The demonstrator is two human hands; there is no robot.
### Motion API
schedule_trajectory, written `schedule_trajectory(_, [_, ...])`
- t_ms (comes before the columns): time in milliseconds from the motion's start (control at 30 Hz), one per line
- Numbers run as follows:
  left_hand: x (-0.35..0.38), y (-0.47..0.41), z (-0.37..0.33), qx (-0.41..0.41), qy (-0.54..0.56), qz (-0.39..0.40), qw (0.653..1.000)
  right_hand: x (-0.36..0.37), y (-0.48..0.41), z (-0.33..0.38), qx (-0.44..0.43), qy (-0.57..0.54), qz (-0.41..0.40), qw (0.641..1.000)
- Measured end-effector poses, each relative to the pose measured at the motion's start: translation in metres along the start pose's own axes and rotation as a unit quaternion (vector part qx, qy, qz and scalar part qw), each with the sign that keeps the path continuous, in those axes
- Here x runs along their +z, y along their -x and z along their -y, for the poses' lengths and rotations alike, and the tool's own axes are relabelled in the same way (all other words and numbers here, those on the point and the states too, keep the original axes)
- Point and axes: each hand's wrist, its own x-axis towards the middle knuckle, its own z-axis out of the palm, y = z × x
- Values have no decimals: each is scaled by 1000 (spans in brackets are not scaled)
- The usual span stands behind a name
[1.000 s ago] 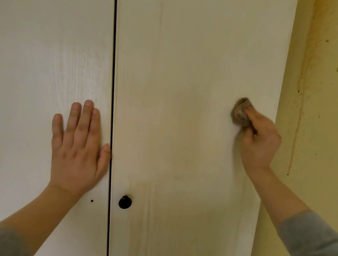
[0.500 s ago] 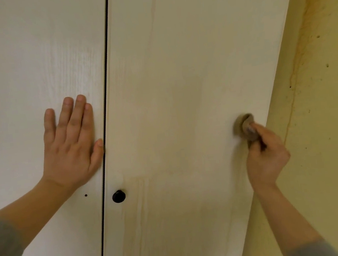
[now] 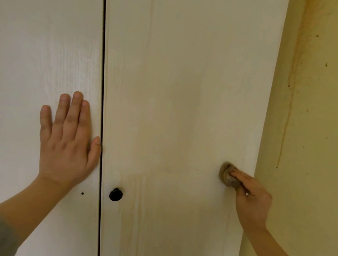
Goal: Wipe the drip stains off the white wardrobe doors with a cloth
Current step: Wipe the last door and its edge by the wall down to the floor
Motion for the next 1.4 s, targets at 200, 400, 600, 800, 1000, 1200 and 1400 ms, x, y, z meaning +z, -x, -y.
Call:
schedule_trajectory(200, [0, 0, 0, 5, -4, -6, 1000, -12, -110, 14, -18, -24, -137, 990])
schedule_trajectory(400, [3, 1, 0, 6, 0, -11, 1000, 11, -105, -6, -7, 19, -165, 986])
schedule_trajectory(600, [5, 1, 3, 6, 3, -10, 1000, 14, 22, -17, 24, 11, -66, 997])
schedule_trajectory(800, [-2, -2, -1, -1, 14, 33, 999, -11, 39, 23, 121, -102, -42, 987])
schedule_trajectory(1000, [-26, 59, -4, -6, 51, 70, 996, 19, 36, 92, 3, -115, 52, 992])
schedule_trajectory(1200, [-30, 90, 4, 13, 42, 90, 995, 70, 45, 146, -157, -89, 93, 979])
schedule_trajectory(1400, [-12, 97, 22, 36, -2, 72, 997, 121, 8, 187, -237, -86, 91, 963])
